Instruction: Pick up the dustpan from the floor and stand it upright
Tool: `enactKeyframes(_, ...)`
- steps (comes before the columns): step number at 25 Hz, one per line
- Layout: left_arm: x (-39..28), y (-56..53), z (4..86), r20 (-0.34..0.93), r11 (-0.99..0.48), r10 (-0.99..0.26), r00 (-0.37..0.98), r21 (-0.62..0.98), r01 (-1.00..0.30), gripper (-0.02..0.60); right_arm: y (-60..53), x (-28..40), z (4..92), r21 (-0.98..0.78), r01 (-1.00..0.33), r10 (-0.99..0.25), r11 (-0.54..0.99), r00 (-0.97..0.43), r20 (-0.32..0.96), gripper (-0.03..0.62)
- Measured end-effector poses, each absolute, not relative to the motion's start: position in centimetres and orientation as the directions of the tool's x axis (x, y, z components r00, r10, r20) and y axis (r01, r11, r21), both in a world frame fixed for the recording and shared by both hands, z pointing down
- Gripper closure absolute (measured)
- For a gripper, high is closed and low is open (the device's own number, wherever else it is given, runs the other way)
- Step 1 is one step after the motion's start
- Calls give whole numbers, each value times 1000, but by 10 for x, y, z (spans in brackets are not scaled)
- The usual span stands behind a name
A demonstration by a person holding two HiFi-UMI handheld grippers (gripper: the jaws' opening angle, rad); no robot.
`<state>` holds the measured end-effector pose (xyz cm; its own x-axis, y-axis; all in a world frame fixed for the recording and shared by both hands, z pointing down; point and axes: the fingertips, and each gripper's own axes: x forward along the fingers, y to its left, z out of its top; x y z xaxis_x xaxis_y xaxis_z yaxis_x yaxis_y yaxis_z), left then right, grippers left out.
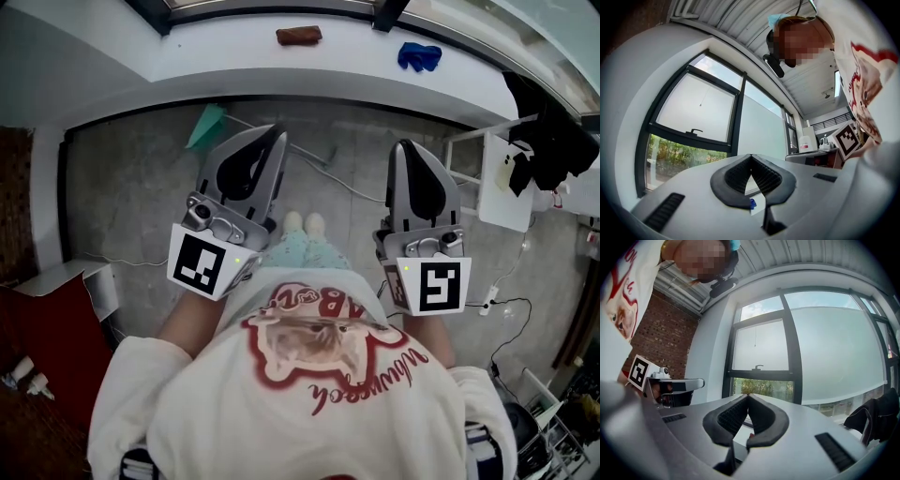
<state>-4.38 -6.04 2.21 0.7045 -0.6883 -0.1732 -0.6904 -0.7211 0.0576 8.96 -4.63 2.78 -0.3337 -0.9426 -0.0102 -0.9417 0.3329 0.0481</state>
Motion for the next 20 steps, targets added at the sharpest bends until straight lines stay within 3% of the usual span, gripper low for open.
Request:
enactKeyframes(7,-36,-95,56,-151,-706,-706,692,70,-705,563,-83,87,55,34,-931,-932,363,-363,12,571)
enactKeyframes(20,-32,-150,188,-47,-672,-737,674,157,-724,563,-144,68,199,-8,-924,-916,383,-381,130,569)
